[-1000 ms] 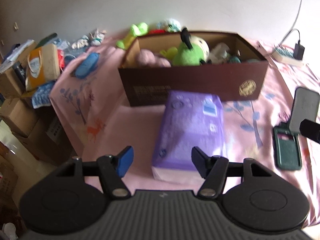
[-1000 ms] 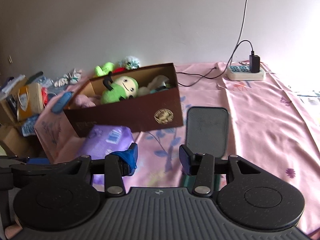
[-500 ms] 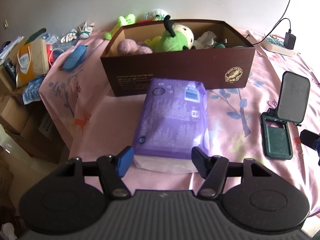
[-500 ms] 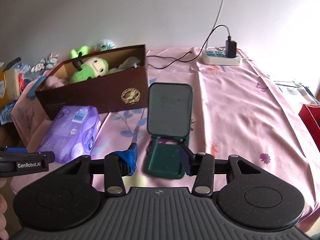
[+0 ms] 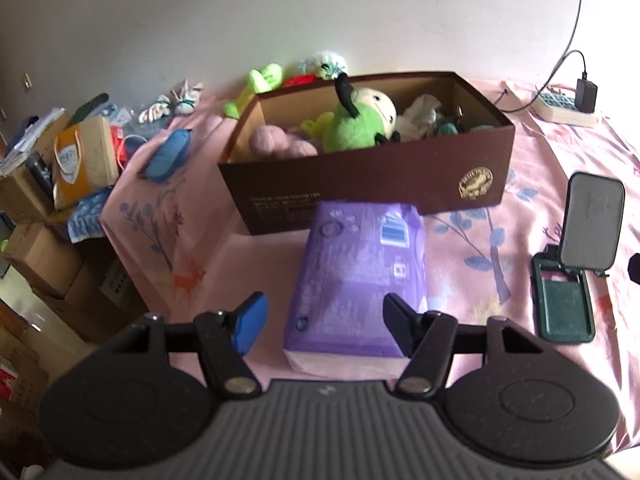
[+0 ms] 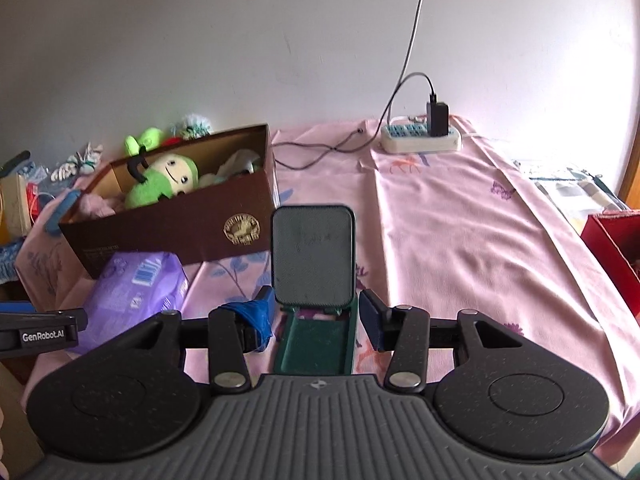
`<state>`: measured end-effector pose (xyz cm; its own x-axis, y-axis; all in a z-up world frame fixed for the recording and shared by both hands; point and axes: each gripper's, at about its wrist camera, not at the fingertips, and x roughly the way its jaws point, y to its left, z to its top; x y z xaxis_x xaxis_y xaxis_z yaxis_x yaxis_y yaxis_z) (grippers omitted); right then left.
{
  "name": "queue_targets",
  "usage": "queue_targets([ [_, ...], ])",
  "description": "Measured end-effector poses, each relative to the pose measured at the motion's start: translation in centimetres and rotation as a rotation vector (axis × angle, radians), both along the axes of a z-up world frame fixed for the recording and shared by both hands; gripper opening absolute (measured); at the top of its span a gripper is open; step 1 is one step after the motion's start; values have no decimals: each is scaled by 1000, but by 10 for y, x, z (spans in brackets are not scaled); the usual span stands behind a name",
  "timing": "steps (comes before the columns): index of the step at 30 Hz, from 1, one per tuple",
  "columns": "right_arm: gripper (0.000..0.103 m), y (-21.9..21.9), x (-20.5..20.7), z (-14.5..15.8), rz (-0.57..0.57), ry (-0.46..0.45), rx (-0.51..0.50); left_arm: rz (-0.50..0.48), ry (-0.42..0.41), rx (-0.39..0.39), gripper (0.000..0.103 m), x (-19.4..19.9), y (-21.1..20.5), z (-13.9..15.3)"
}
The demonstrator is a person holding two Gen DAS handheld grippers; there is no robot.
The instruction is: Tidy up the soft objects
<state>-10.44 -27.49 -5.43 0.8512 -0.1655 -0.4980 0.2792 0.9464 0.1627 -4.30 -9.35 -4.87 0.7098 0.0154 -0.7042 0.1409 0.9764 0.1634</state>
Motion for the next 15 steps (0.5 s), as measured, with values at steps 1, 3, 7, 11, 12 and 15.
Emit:
queue_targets([
  [1,31,0,-1,2,3,-11,-2,0,-2,-4,65,1,1,2],
  [3,31,2,-4,7,7,-30,-9,4,-15,-7,65,1,2,7],
  [7,31,3,-7,14,16,-54,-17,26,-35,-6,65,1,4,14],
  [11,31,5,-9,19,32,-65,-12,28,-43,-20,65,0,7,18],
  [12,31,6,-9,20,34,-68,-15,28,-45,-24,65,-1,8,19],
  [15,31,9,-12,24,39,-81,-20,26,-51,-30,65,-3,10,23],
])
